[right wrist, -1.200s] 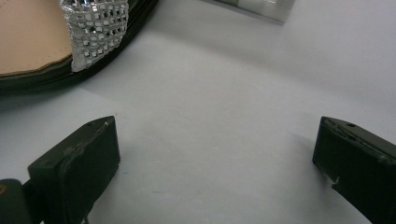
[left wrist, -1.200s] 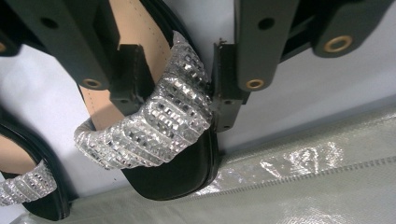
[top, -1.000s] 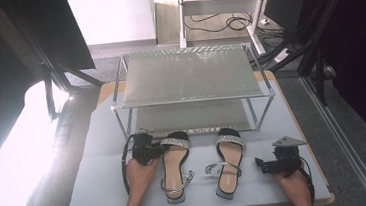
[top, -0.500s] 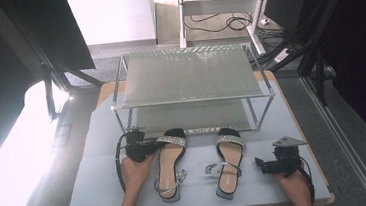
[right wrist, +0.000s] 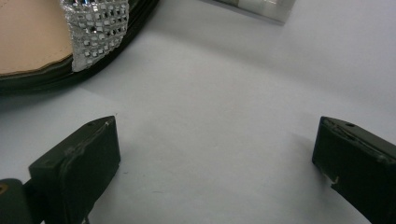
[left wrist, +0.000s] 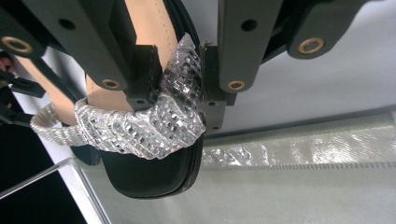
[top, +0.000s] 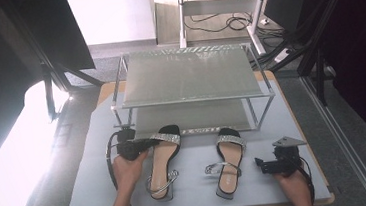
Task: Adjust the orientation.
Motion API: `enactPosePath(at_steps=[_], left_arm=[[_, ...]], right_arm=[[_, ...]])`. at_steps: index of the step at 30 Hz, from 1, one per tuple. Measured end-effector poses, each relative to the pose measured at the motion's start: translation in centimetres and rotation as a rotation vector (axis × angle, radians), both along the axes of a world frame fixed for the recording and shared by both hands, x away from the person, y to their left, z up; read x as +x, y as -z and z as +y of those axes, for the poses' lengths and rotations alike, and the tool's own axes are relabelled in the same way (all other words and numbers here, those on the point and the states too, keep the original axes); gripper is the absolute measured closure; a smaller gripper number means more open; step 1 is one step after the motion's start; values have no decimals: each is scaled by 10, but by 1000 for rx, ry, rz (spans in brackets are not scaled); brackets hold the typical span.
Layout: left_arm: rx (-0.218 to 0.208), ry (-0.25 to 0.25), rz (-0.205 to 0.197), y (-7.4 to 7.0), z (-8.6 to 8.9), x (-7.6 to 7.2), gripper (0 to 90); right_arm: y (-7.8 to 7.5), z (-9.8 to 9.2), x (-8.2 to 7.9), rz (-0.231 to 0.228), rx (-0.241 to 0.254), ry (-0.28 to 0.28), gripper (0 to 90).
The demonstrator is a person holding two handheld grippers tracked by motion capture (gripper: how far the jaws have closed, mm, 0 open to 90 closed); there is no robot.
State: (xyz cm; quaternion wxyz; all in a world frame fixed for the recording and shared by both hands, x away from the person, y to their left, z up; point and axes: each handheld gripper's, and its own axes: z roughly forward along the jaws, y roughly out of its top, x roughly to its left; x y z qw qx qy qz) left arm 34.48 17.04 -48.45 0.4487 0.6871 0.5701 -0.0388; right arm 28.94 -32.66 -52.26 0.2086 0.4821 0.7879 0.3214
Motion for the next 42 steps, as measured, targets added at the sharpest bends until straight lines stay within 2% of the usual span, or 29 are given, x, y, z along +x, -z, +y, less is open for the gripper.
enactPosePath(at_steps=[8, 10, 13, 20, 22, 24, 27, 31, 37, 42], left_arm=[[-6, 23, 4, -20, 3, -6, 731], [-7, 49, 10, -29, 2, -9, 731], [-9, 61, 15, -35, 2, -12, 731], [-29, 108, 14, -63, 3, -20, 730], [-38, 120, 11, -76, 5, -23, 731], [-38, 124, 8, -81, 5, -24, 730], [-30, 147, 10, -94, 3, -24, 730], [-33, 159, 13, -102, 1, -22, 730], [-65, 176, 7, -120, 2, -19, 729], [-84, 170, -8, -137, 3, -14, 729]], right_arm=[[0, 0, 0, -1, 0, -1, 9], [0, 0, 0, -1, 0, -2, 10], [0, 0, 0, -3, -2, -3, 12], [0, 0, -1, -4, -2, -5, 15], [0, 0, 0, -4, -3, -5, 15], [0, 0, 0, -4, -3, -5, 15], [0, 0, -1, -3, -1, -4, 16], [0, 0, -1, -3, -1, -4, 16], [0, 0, -1, -3, -2, -5, 17], [0, 0, -1, -4, -2, -5, 18]])
